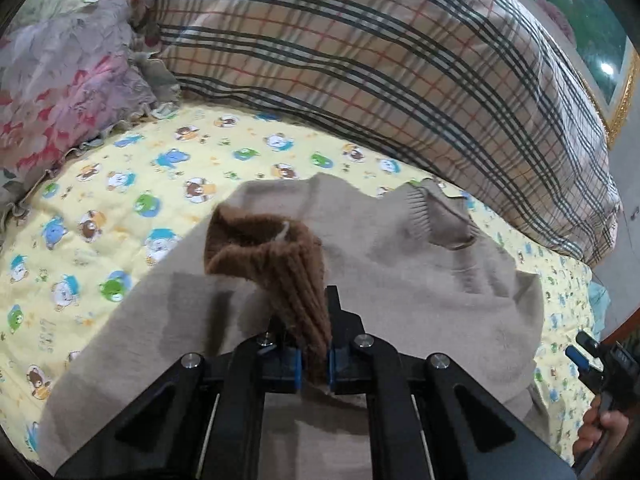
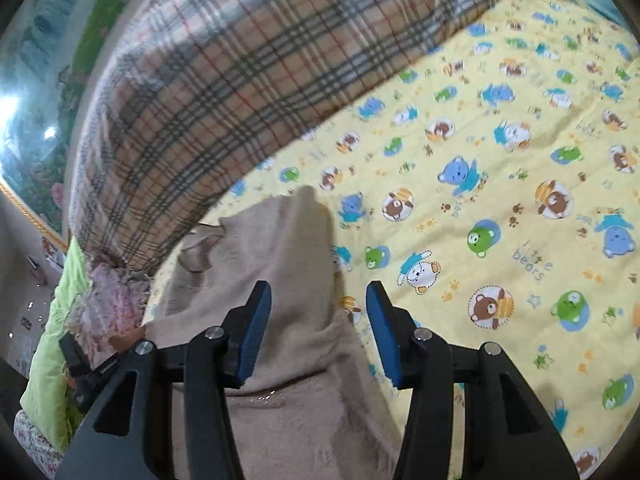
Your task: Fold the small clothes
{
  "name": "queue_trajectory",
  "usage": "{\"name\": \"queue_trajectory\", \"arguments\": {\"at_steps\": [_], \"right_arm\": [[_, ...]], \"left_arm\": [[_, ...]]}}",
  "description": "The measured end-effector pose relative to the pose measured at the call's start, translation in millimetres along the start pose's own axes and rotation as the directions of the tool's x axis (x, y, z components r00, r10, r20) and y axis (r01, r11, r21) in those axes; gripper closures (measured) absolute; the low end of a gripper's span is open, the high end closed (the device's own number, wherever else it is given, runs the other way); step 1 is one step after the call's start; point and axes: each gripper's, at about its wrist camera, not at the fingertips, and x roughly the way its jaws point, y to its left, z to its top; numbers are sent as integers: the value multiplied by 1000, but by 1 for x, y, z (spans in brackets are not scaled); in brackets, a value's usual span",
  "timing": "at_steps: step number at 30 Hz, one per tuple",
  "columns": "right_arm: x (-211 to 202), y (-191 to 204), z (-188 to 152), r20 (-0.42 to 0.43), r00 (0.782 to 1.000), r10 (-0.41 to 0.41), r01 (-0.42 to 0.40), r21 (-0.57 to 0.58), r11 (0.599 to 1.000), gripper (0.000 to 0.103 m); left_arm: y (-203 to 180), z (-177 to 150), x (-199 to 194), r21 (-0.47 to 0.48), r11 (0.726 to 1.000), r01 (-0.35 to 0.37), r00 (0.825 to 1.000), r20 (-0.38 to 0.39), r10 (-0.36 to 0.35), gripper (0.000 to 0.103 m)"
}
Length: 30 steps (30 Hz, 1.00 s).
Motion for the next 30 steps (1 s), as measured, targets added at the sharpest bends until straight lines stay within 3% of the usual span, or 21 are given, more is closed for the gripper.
{"name": "queue_trajectory", "arguments": {"at_steps": [4,8,10,11,12,13,17,19,21,23,26,28,29,30], "right_arm": [[31,8,13,-52,998,-36,34,-47,998,52],[66,22,17,-111,992,-53,41,-105,994,41],[88,29,13,-154,981,-116,91,-161,983,41],[98,29,10,-186,975,-125,91,-179,980,57],[102,27,10,-216,973,-87,49,-175,983,95],[102,24,12,-227,970,-85,46,-171,984,94],[57,-8,48,-129,989,-78,64,-108,992,96],[37,-27,67,-84,990,-114,106,-84,991,103],[31,-41,76,-61,985,-162,157,-74,985,102],[37,-46,70,-104,981,-164,153,-101,983,102],[33,-39,58,-66,986,-154,145,-120,982,96],[25,-38,55,-28,993,-113,110,-78,991,63],[21,-37,54,-13,996,-89,88,-65,994,36],[22,-33,52,-7,997,-80,79,-65,995,27]], "left_arm": [[5,-2,-7,-6,999,35,999,13,-35,96],[-1,-5,-11,7,998,58,998,29,-58,96],[-4,-8,-18,25,998,65,997,28,-65,96],[-8,-8,-18,33,997,68,997,26,-69,96],[-11,-8,-19,38,996,79,997,22,-80,96],[-14,-8,-20,39,995,96,995,20,-97,96],[-55,-6,-21,83,973,215,976,16,-217,96],[-75,-7,-7,92,961,259,966,-12,-260,96],[-86,-13,10,109,964,242,970,-32,-239,96],[-90,-23,27,139,971,195,980,-56,-189,96],[-78,-33,34,146,977,155,987,-62,-147,94],[-66,-36,30,134,980,149,988,-57,-143,88],[-61,-37,30,127,980,153,987,-64,-146,83],[-58,-37,29,125,980,156,987,-68,-148,81]]}}
